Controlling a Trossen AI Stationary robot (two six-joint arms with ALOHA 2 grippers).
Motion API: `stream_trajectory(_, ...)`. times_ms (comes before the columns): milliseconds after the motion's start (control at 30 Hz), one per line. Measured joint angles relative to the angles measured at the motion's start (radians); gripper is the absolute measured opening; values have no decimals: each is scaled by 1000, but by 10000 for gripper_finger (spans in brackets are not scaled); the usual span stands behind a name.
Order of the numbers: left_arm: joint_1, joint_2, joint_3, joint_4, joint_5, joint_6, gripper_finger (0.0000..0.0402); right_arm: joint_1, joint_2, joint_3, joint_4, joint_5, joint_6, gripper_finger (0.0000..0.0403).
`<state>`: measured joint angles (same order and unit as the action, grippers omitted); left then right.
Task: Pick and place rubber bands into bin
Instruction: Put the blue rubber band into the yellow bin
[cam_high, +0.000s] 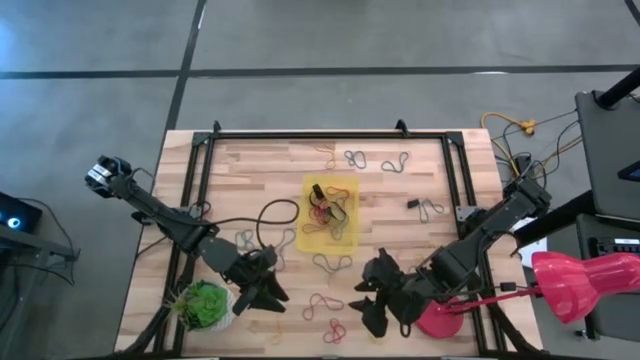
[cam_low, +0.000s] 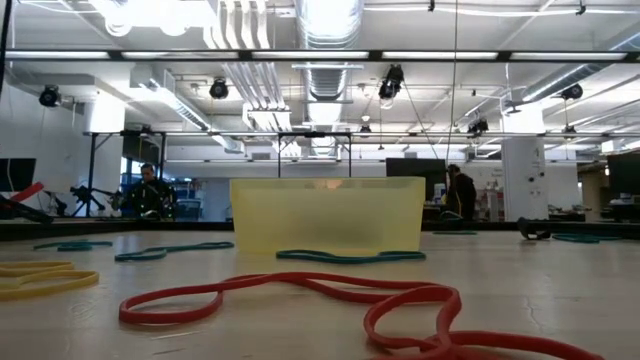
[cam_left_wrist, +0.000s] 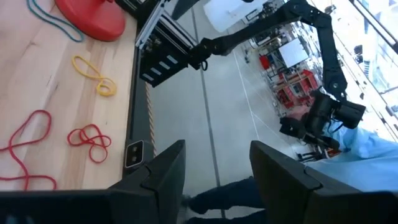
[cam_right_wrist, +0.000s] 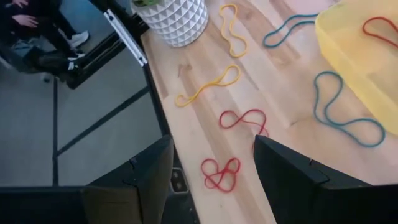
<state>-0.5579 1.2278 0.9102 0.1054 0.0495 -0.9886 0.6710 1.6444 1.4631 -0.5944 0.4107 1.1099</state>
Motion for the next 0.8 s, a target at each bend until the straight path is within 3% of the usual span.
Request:
stream_trajectory(467,55,6,0,3,-4,0,164,40,0,-1,-21,-30,64,210)
stream_trajectory(800,98,10,-1,113,-6,0,164,58,-31,1,-136,2,49,210)
